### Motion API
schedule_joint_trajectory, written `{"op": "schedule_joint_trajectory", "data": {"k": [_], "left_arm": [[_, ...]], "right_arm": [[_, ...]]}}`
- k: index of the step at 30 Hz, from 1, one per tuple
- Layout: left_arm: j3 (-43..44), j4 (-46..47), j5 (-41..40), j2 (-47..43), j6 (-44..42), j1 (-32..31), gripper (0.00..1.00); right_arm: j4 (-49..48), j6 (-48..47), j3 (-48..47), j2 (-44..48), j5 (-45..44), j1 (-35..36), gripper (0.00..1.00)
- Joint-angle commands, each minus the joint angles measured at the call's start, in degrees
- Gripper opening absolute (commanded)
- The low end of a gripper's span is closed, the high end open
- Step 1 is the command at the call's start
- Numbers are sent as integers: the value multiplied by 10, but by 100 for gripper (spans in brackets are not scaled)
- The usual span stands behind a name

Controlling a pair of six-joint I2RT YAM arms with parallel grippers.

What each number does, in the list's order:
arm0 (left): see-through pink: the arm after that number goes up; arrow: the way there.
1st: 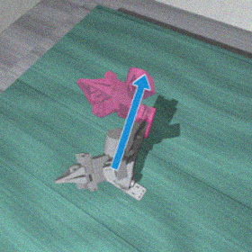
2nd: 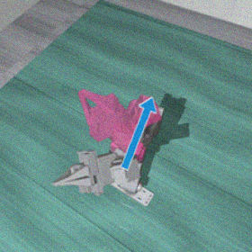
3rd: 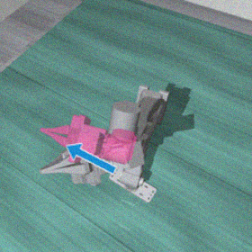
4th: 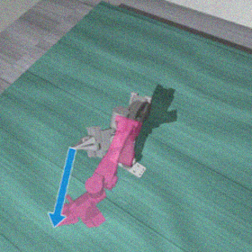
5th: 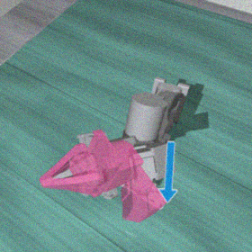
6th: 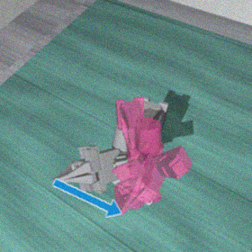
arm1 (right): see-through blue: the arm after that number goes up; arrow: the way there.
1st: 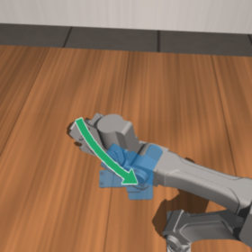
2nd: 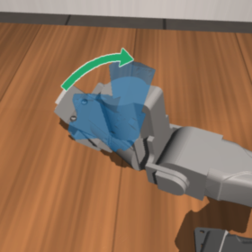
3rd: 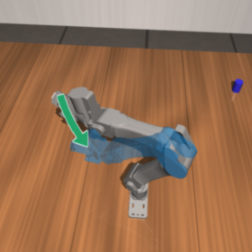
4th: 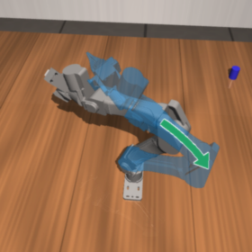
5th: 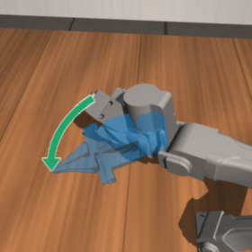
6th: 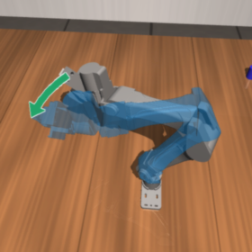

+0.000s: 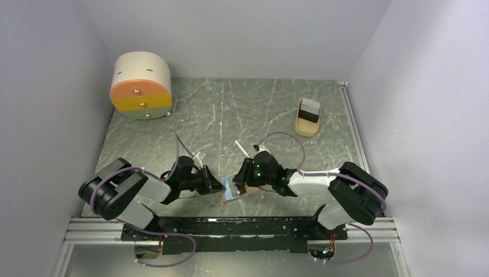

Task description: Put the credit cards into the card holder

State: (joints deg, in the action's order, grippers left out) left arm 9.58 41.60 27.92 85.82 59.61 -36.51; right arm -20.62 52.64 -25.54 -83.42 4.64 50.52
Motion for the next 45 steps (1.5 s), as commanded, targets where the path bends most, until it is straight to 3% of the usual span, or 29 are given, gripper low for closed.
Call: {"op": "schedule_joint_trajectory", "data": {"k": [1,9,18,27,35,40,45], "left_arm": [[-8,-9,7,-3,-9,-8,9],[3,-27,11,-8,-13,-9,9],[6,-16,16,-8,-7,-13,9],[0,-6,16,-3,-5,-15,9],[-1,1,20,1,-3,-16,9],[-1,-5,21,-10,-3,-16,9],[3,-2,29,-23,-1,-17,12]], "right_arm": [[112,-44,-27,2,-64,14,46],[165,-68,-75,-10,-83,33,46],[96,-41,-72,-46,-10,41,47],[187,-71,-92,2,-73,40,49],[196,-78,-105,1,-74,41,49],[184,-76,-100,14,-60,41,44],[100,-42,-73,5,6,41,40]]}}
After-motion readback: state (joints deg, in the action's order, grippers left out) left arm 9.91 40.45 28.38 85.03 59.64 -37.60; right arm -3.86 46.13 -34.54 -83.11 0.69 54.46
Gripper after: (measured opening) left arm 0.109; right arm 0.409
